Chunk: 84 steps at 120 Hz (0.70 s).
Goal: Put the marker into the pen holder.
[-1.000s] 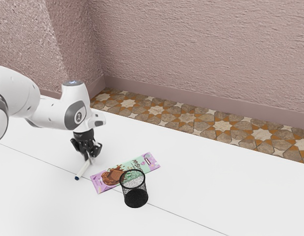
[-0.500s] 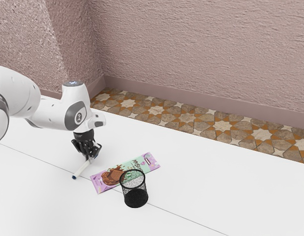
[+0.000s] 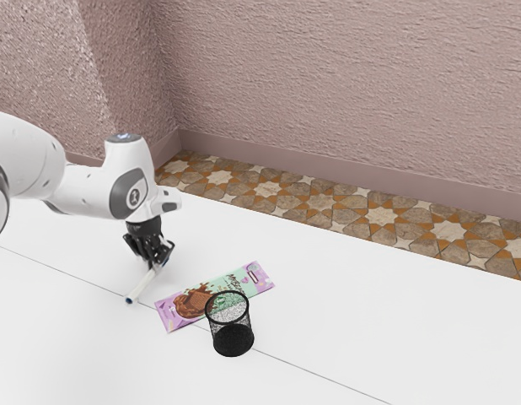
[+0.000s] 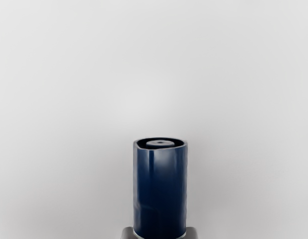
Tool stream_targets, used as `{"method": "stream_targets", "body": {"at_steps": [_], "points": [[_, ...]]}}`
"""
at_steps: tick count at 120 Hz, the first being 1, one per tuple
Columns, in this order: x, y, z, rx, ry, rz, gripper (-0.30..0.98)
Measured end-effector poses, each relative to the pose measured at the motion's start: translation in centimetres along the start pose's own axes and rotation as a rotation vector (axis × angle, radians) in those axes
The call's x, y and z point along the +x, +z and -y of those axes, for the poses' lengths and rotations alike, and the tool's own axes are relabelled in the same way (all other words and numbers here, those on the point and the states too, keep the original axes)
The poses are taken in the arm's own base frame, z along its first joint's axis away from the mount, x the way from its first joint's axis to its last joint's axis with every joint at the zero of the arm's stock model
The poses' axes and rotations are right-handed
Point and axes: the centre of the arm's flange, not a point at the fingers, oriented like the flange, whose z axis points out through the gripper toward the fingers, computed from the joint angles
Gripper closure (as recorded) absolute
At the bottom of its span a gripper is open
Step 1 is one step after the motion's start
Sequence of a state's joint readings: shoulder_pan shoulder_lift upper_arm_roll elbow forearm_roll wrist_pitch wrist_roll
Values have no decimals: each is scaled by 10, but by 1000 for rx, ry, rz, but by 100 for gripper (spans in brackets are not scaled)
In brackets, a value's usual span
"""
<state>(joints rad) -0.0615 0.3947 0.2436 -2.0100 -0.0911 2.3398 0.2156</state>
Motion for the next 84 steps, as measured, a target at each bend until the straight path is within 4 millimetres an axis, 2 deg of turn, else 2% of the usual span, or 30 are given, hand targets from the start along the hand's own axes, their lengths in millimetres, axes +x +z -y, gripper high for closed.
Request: {"method": "stream_targets", "body": {"at_steps": [12,24,40,60,84], "points": [[4,-35,-6,0,9,-70,75],[0,-74,-23,-8,32,-173,75],[-32,-110,-54,-23,70,-332,76],[-83,-163,-110,-34,159,-566,77],[-132,-169,-152,-21,244,-765,77]]}}
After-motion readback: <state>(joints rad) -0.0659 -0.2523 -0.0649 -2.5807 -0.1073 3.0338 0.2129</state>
